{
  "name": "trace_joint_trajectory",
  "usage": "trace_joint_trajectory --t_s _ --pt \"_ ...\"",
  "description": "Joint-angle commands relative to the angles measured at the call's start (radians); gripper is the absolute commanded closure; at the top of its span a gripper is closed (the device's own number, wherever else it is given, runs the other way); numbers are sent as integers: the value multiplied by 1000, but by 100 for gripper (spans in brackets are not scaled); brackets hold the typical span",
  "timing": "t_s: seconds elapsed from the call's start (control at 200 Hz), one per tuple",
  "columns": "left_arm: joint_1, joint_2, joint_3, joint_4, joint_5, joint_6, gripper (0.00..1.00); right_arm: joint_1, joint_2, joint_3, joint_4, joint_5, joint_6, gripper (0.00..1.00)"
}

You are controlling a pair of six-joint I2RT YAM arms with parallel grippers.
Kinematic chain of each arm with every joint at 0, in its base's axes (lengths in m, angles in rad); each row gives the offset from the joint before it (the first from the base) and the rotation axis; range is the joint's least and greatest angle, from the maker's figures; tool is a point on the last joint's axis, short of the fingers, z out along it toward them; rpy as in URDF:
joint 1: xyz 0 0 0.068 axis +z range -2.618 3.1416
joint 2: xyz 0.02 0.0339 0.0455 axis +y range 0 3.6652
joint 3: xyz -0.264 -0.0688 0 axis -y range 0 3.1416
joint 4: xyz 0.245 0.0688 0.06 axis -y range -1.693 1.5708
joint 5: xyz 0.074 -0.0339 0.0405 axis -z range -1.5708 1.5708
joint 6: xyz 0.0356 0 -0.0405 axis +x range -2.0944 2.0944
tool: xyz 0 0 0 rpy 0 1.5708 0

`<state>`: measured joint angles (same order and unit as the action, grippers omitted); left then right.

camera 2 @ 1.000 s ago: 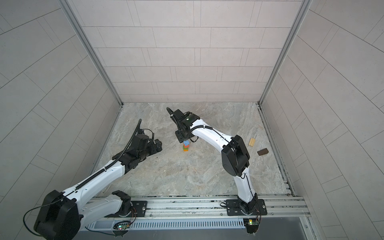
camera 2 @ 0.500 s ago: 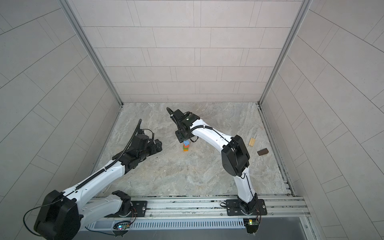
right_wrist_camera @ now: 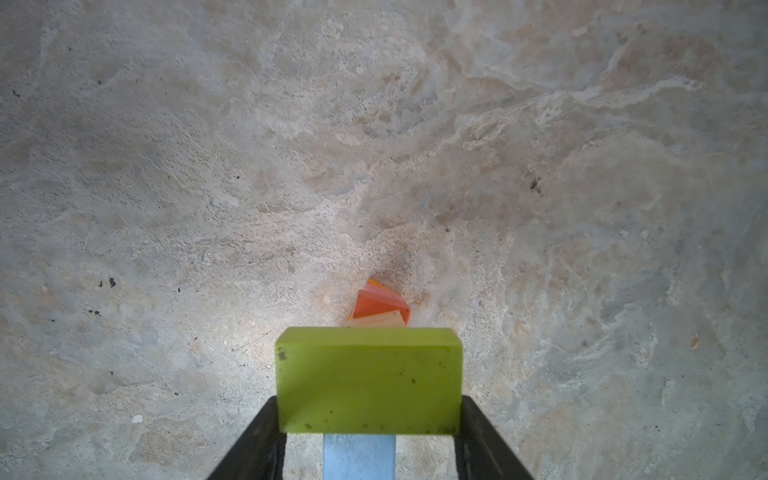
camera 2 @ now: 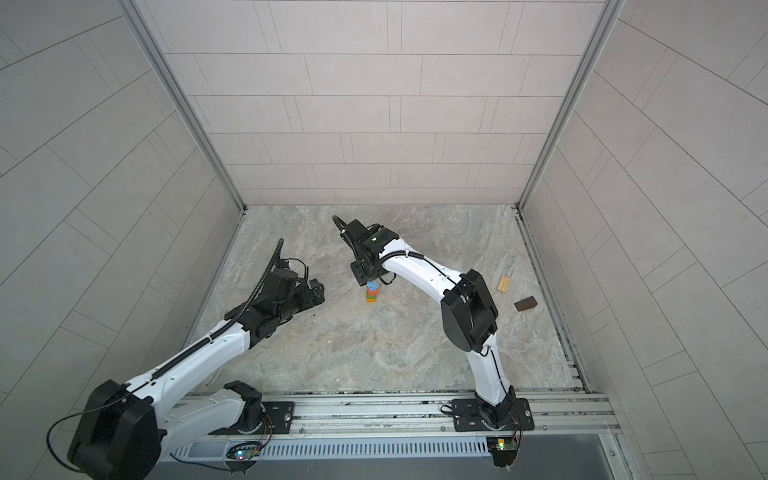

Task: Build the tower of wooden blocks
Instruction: 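Lower the lime green block onto the light blue block with the right gripper, then open the right gripper and lift it off the lime green block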

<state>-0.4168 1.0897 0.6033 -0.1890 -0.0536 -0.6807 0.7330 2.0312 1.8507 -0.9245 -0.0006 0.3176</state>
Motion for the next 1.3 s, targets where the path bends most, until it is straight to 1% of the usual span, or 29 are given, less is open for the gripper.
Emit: trace_joint_trajectory --t_s 0.0,0.25,0.32,0.415,0.776,1.036,1.121,1.221,1.296 --pt "6 1 -8 9 -5 8 4 5 17 -10 -20 22 -3 44" --pt "6 3 -7 8 -5 9 4 5 10 -11 -23 27 -11 32" --pt "6 3 -5 7 -6 9 4 5 6 -11 -22 28 -14 25" --pt "6 4 -4 8 -2 9 4 6 2 -16 -21 30 -16 19" --pt "6 -20 22 -30 -8 6 4 5 -60 -40 4 54 -23 10" --pt "6 -17 167 -190 -16 42 2 5 -144 -56 8 28 -38 5" --pt "1 -10 225 -238 -9 64 2 6 -192 -89 13 19 -52 1" --pt "-19 20 314 -311 -46 95 2 1 -266 -148 22 66 -53 1" --pt "-28 51 376 -343 -49 110 2 -21 -327 -202 35 103 -53 1"
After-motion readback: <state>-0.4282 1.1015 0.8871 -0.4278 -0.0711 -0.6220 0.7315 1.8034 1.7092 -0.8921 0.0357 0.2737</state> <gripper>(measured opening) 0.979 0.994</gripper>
